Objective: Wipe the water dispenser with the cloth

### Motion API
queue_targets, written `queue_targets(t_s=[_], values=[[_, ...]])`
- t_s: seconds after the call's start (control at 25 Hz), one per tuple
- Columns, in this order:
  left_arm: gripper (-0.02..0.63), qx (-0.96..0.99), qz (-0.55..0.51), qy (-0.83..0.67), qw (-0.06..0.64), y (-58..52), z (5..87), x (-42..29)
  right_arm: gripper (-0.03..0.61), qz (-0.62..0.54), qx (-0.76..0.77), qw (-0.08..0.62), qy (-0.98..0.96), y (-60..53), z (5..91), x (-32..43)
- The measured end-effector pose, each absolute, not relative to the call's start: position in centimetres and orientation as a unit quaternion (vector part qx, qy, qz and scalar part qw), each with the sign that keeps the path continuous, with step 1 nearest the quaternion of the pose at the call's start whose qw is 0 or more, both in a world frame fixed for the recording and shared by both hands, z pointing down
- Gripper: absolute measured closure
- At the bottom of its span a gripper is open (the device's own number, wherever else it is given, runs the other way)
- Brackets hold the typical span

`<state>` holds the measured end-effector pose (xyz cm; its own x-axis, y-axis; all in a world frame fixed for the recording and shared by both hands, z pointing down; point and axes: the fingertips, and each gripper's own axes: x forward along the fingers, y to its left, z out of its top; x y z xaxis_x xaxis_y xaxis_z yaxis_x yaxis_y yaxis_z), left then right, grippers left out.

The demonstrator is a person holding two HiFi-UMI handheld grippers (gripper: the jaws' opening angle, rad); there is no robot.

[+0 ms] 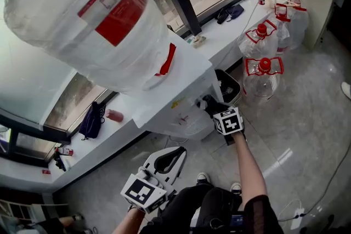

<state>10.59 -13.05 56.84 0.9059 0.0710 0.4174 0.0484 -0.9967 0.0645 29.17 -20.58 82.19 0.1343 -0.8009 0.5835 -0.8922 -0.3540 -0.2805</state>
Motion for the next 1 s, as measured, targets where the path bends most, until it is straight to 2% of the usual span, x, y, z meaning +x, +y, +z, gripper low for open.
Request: queue_targets(t_s=[0.16, 0.32, 1.0], values=[[0.594, 0.974, 0.22, 0.037, 0.036, -11.5, 57.2, 10.3, 0.474, 0.351, 0.768, 0.035, -0.535, -18.4, 82.0, 31.9], [0.594, 0.972, 0.228, 0.039, 0.039, -11.2, 57.6, 10.0, 0.474, 0.356, 0.77, 0.035, -0.528, -17.1, 82.2, 31.3], [0.594, 0.971, 0.236, 0.018, 0.037, -14.1, 62.6, 8.5, 0.474, 0.418, 0.641, 0.083, -0.638, -20.0, 91.7, 10.5]])
